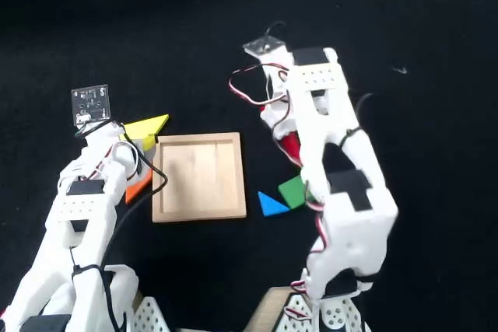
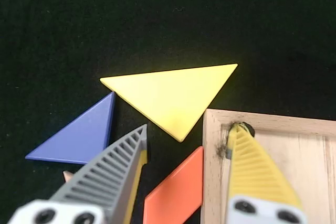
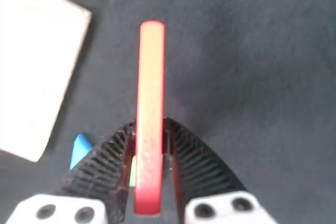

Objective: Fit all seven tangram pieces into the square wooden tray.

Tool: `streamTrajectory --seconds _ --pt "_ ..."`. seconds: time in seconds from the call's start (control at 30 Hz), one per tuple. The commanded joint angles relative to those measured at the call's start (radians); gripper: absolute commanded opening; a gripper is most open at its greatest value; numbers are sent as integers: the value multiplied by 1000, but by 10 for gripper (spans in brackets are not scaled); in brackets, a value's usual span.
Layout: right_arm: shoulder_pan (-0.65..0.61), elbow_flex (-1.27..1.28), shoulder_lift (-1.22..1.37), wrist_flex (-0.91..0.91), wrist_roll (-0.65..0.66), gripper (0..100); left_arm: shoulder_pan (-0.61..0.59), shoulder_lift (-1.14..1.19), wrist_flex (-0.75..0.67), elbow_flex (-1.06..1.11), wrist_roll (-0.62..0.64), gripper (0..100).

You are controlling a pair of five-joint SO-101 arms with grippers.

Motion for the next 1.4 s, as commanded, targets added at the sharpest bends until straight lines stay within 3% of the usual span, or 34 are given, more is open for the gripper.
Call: streamTrajectory --seconds 0.0,0.33,0.53,0.67,0.9,1.17,1.37 --pt "-37 24 -180 46 91 10 -33 -12 -11 -15 11 245" --pt "-169 151 -340 89 221 10 -39 -14 -8 -13 11 245" --pt "-244 68 -340 178 284 10 -139 -31 250 -82 2 245" --pt "-284 28 -338 187 322 10 -257 -84 295 -47 -89 245" --pt "-384 48 -309 183 397 10 -286 -279 301 70 -123 245" --pt "-388 45 -143 114 393 10 -234 -606 302 222 -121 245" --pt "-486 58 -142 72 396 10 -240 -724 324 262 -118 245"
